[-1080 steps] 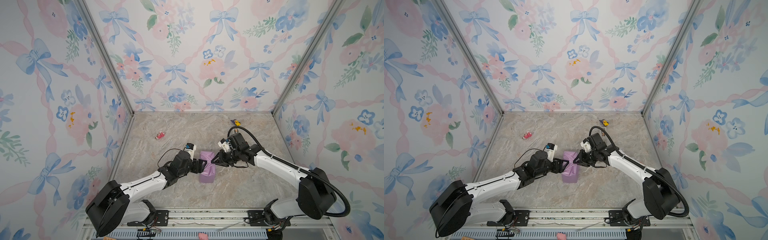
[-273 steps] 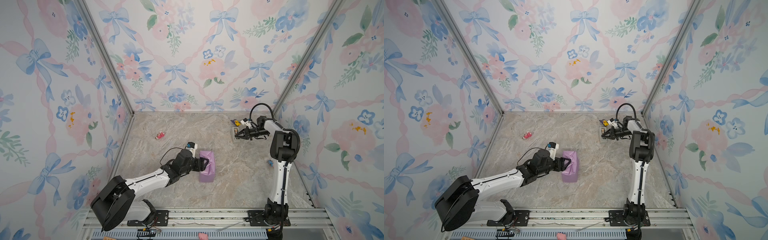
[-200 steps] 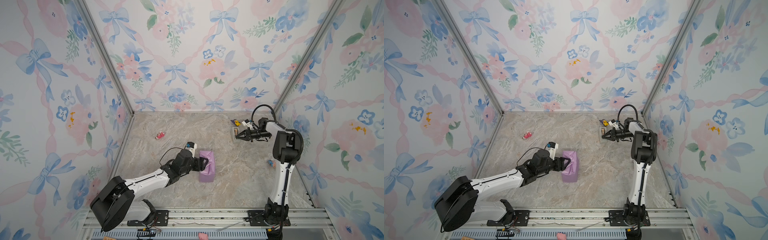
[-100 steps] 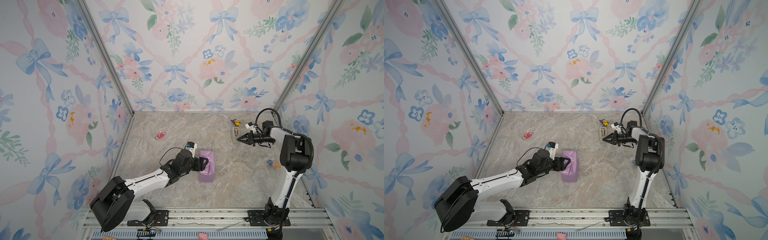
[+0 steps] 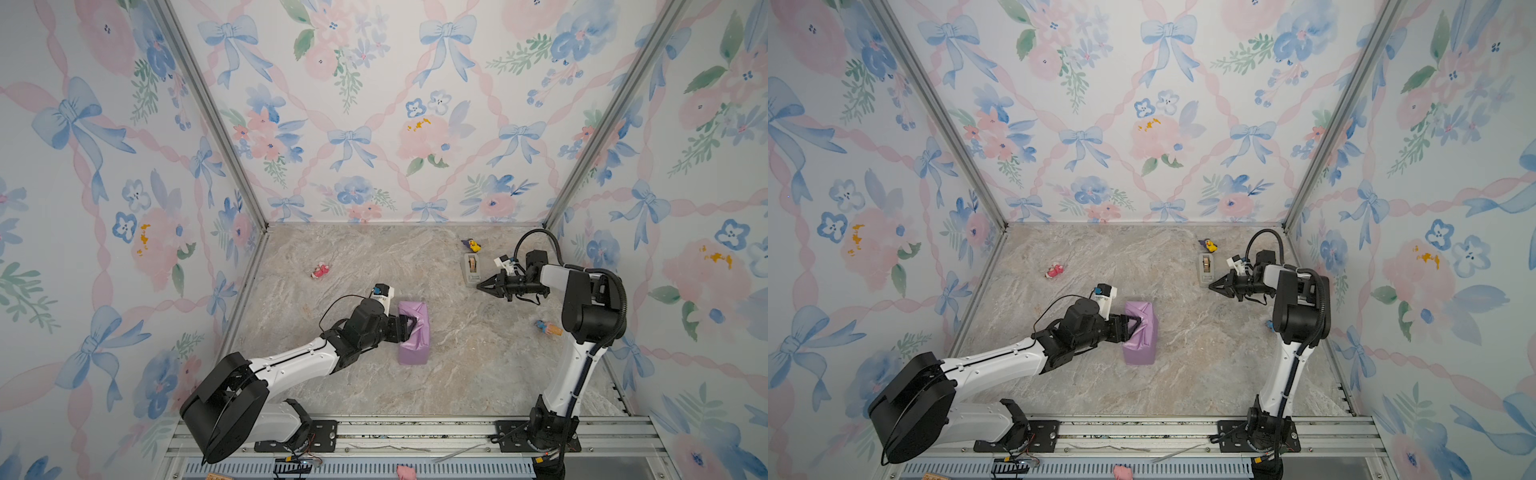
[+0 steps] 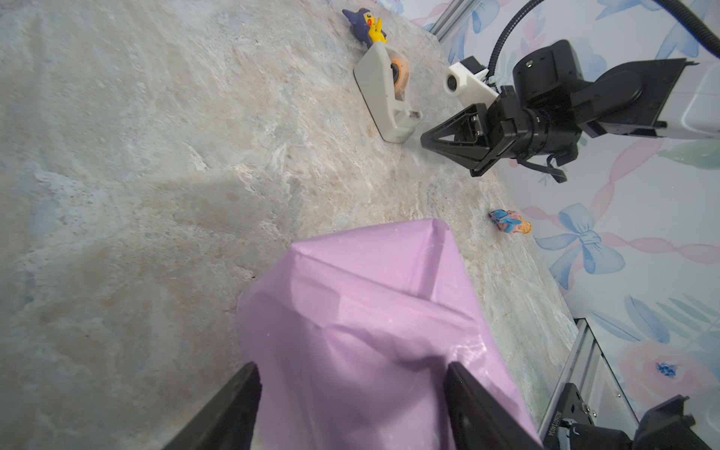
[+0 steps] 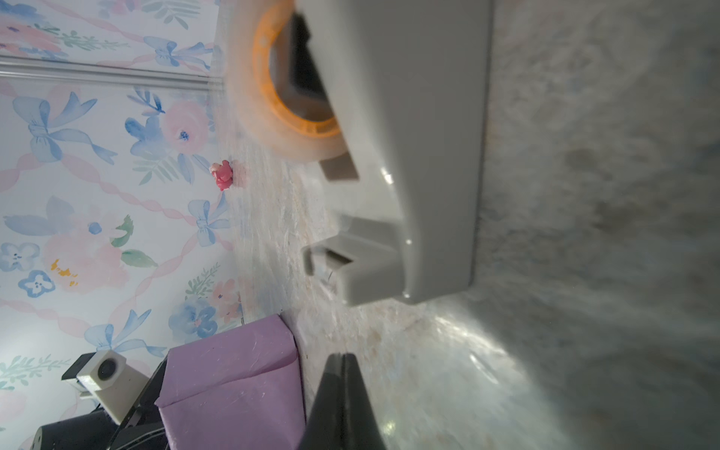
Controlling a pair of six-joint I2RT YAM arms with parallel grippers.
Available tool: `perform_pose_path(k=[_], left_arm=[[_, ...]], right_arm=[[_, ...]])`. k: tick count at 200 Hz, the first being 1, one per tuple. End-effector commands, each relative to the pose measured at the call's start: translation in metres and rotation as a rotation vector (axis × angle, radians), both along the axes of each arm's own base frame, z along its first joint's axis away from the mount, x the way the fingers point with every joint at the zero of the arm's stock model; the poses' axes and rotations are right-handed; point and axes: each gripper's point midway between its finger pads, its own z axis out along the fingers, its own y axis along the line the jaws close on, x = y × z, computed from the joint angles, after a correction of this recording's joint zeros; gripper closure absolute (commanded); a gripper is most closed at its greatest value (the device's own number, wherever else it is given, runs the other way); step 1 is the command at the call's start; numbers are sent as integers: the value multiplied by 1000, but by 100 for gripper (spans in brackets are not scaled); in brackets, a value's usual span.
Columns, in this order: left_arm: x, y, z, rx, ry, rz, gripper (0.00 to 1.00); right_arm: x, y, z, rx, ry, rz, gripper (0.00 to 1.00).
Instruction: Wrap the gift box in paper
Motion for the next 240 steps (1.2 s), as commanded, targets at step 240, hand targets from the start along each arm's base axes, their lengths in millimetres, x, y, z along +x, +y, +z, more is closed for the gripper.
perform_pose_path(k=[240], left_arm=[[-15,42,-69,270,134,47,24]], right_arm=[[-144,154,143,-65,-189,563,100]])
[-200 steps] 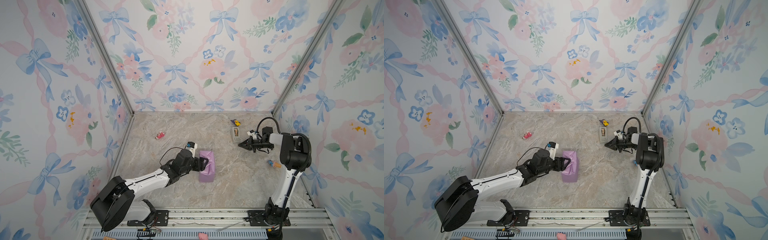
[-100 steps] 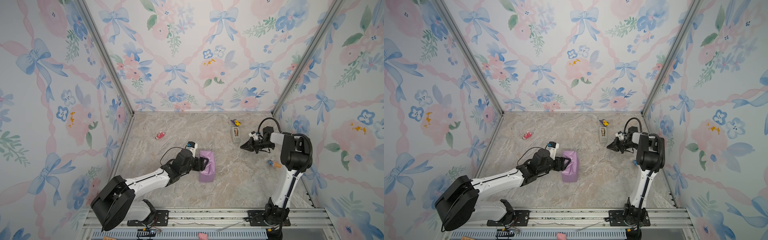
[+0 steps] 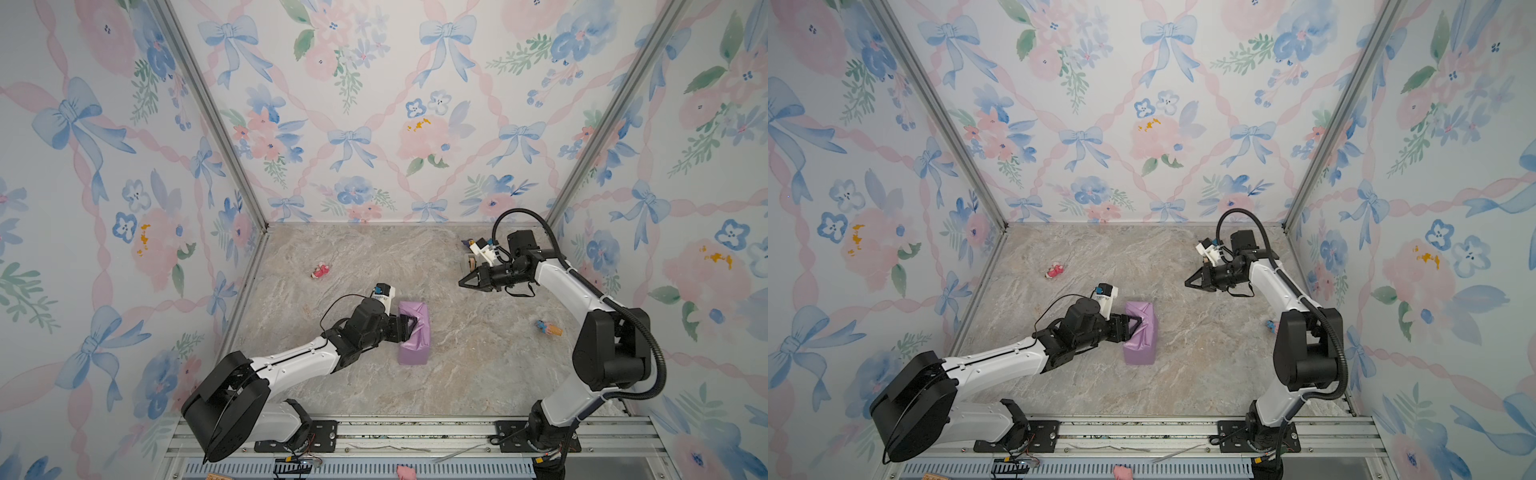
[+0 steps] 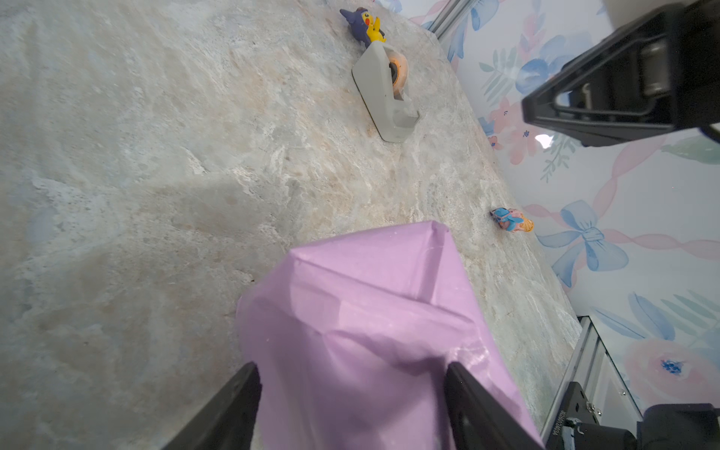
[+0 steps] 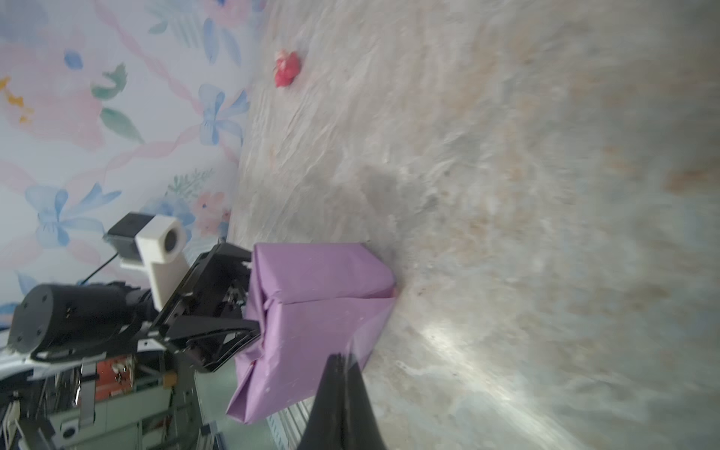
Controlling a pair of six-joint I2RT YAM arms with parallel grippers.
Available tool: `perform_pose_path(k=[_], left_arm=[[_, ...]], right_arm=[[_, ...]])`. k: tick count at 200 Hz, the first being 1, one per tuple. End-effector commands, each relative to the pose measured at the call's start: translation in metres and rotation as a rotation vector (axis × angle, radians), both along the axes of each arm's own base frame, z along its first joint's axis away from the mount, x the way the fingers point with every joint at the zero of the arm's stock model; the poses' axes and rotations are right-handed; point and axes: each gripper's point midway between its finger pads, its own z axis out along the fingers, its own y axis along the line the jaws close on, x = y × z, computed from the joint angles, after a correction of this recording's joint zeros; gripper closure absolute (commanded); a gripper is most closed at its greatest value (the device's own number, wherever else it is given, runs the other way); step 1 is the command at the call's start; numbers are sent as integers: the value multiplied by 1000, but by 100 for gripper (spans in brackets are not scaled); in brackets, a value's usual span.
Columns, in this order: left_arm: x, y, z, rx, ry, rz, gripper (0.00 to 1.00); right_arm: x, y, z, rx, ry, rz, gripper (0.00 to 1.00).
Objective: Wrap the gift box in paper
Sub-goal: 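Move the right gripper from the dispenser to the lilac box top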
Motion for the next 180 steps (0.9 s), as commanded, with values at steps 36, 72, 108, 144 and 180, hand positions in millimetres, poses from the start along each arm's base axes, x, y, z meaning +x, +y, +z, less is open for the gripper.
perform_pose_path(k=[36,72,108,144,180], left_arm=[[-17,42,-69,260,137,48,24],[-17,41,-68,258,132,45,24],[-17,41,-68,255,132,44,24],[-17,41,-68,254,130,43,24],[-16,41,-66,253,126,45,24]], right_arm=[[-83,60,-3,-87,156,311,100],[-95,67,-8,-128,200,399,100],[-98,75,-14,-145,229,444,100],[-98,82,-21,-162,257,482,100],[-94,83,-31,-185,285,481,100]])
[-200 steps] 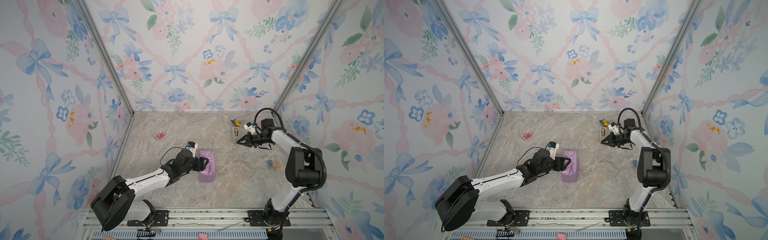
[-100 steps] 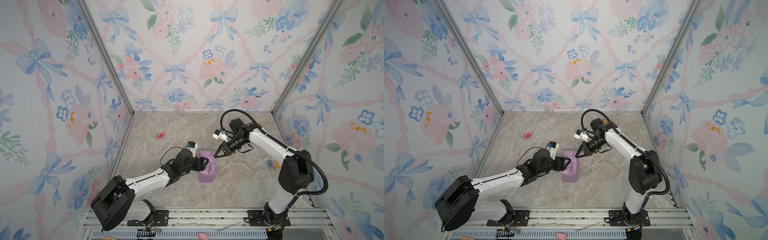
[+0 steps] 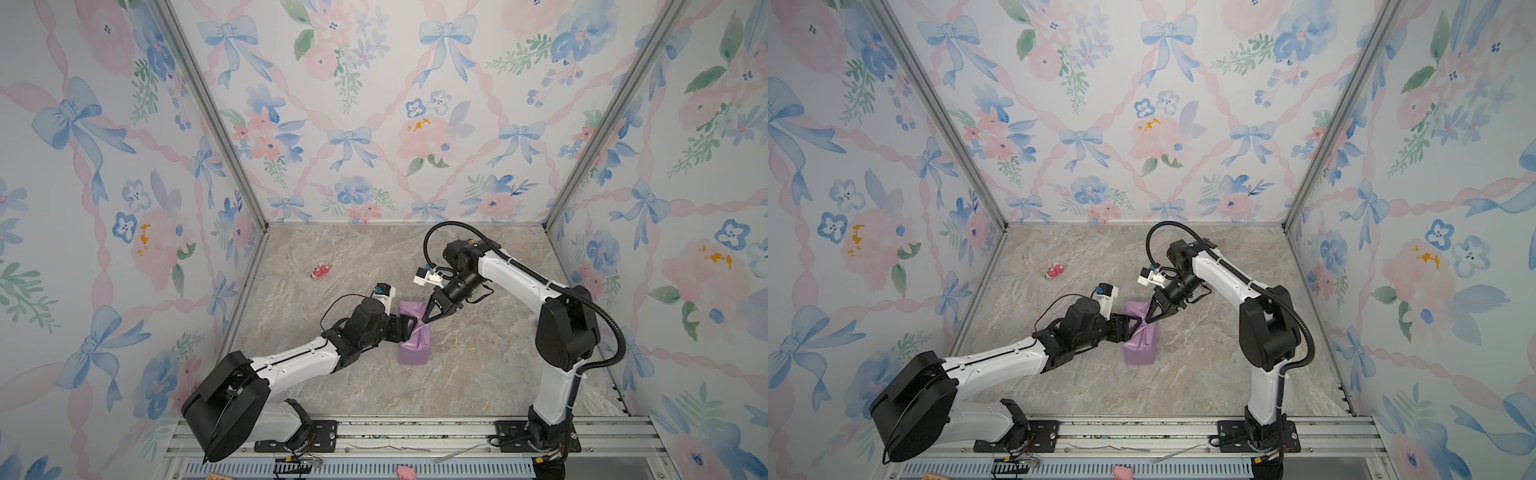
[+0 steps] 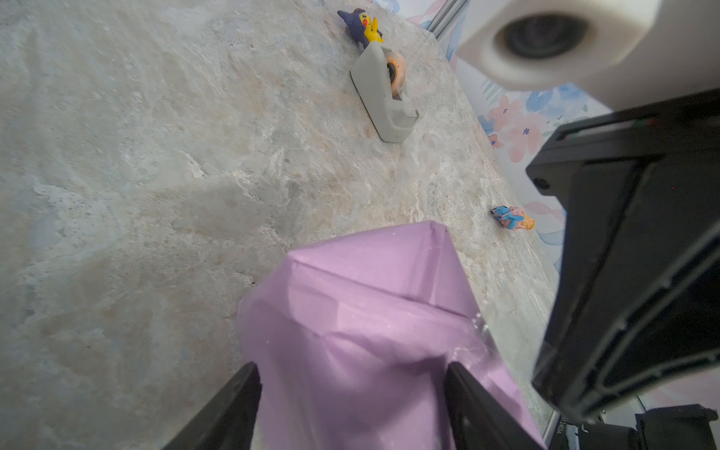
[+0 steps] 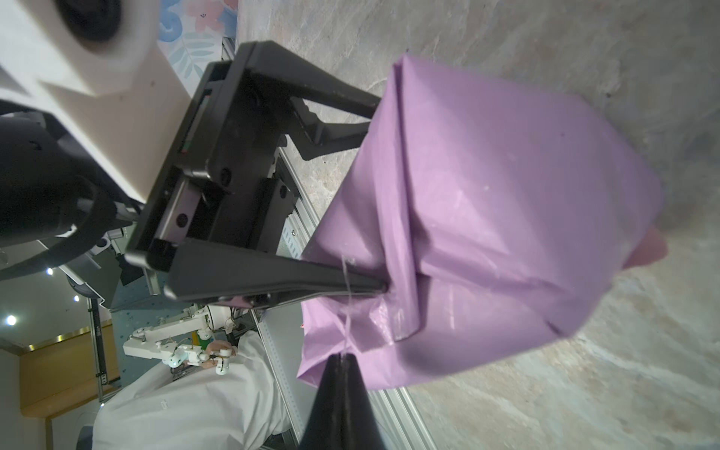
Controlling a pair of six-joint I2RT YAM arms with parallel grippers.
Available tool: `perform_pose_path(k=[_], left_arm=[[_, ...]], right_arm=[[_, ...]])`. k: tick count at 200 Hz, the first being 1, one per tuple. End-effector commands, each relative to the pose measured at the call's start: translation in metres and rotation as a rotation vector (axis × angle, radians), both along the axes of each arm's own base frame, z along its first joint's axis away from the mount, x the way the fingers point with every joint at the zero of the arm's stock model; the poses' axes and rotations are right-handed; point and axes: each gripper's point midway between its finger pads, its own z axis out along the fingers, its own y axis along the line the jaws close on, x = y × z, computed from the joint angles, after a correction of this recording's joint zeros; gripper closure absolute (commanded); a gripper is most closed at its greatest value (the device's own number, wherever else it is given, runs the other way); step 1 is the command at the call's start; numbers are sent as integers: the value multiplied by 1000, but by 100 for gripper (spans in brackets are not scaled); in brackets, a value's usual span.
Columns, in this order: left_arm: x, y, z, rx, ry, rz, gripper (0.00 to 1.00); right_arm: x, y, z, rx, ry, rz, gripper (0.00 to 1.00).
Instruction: Wrap the gift box in paper
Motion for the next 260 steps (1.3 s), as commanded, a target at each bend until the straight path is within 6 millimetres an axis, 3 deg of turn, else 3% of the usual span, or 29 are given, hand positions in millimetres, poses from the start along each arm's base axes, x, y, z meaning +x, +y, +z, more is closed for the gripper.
perform_pose_path(k=[1,91,143,182,229,260], left_arm=[[-16,41,-67,247,136,54,24],[-12,39,-59,239,113,56,24],[-3,39,-32,222,38,69,23],[4,37,5,181,-62,72,24],[-4,17,58,5,-218,-33,52],[-19,-8,76,-120,-263,-173,72]], right_arm=[[-2,-1,-4,-28,20,22,100],[-4,-4,-32,-110,108,20,100],[-3,-14,-49,-201,128,0,100],[-4,-16,-50,-214,128,-5,100],[-4,-16,-49,-213,127,-5,100],[-4,-16,-47,-209,124,-4,100]])
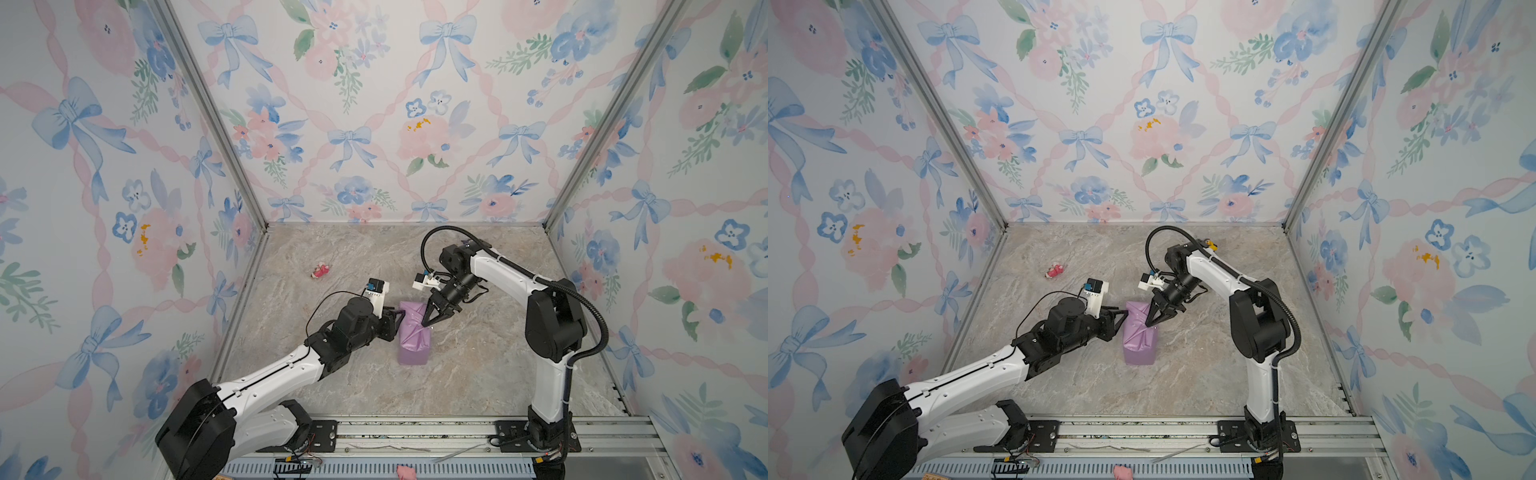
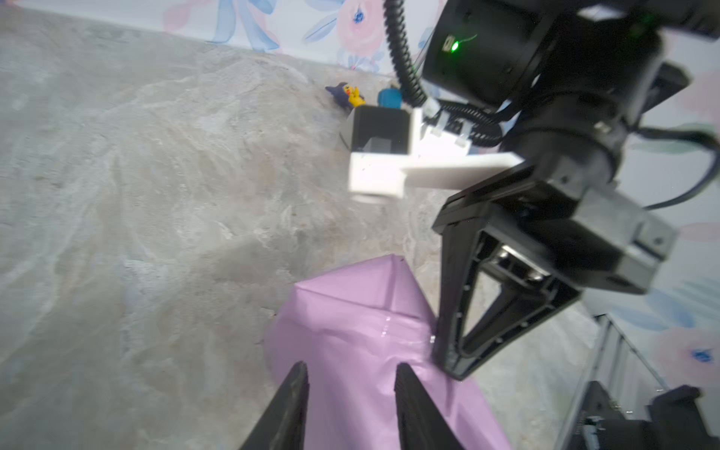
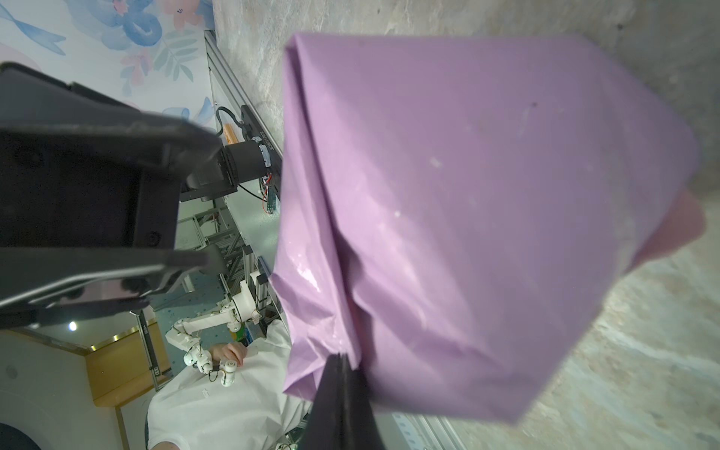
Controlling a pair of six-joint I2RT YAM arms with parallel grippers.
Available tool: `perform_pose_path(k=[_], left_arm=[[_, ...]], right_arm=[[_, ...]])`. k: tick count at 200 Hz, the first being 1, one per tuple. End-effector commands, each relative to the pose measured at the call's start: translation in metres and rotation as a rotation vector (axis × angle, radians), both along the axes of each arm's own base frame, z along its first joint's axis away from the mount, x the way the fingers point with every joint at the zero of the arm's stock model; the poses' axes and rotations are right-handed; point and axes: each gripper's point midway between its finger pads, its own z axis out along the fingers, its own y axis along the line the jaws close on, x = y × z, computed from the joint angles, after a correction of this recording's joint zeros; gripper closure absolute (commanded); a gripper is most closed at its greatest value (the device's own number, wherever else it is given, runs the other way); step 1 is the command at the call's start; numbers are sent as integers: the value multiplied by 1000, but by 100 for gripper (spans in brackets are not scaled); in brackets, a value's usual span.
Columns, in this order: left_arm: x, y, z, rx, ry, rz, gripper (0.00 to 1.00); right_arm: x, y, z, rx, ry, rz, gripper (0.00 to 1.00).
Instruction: Wrap the gift box in paper
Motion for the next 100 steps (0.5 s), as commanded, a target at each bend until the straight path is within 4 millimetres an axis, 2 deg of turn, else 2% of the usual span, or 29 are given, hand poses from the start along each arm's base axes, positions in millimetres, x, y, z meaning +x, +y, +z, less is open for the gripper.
perform_pose_path(k=[1,28,46,100], left_arm=[[-12,-22,17,-87,-56,-144,72],[-20,-44,17,-101,-35,-258,83],[-19,-51,14,-102,-28,-279,88],[-14,-60,5,-111,-26,-295,91]], right_arm=[[-3,-15,-28,-139,3,30,100],[-4,-15,-27,-137,-2,31,100],[-4,-16,-27,-137,0,30,100],[-6,-16,-25,-137,-1,29,100]])
